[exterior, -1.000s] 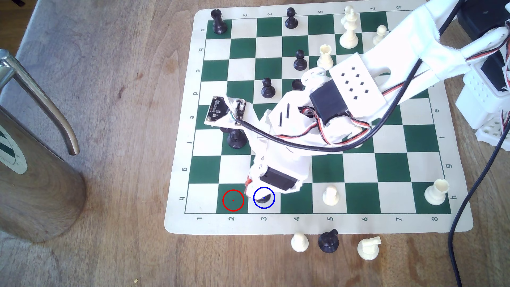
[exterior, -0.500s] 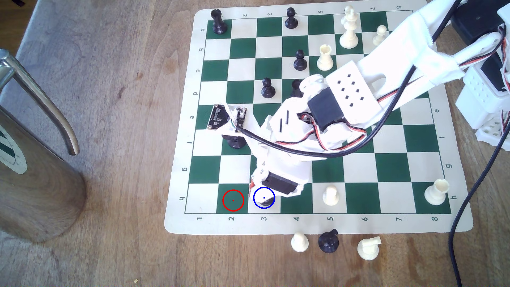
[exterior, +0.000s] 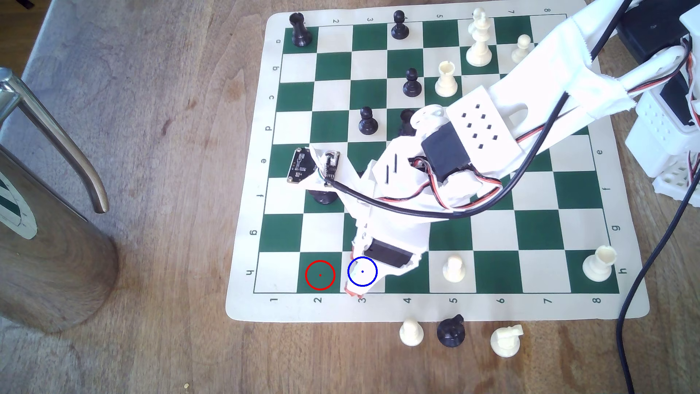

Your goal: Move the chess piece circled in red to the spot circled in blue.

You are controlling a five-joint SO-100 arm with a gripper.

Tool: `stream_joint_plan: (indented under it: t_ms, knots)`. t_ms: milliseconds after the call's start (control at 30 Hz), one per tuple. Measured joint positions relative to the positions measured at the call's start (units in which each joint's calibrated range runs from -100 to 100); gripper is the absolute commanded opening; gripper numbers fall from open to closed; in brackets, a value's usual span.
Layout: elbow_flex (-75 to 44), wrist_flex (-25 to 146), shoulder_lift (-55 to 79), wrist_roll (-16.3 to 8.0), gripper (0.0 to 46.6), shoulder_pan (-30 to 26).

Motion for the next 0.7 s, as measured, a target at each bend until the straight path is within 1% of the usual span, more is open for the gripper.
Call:
stream_joint_plan:
  t_ms: [200, 300, 700]
  knots:
    - [0.0, 3.3, 0.0, 0.0, 15.0, 0.0]
    - [-0.1, 4.9, -0.2, 0.0, 14.1, 0.0]
    - [-0.1, 10.3, -1.8, 0.0, 15.9, -1.3]
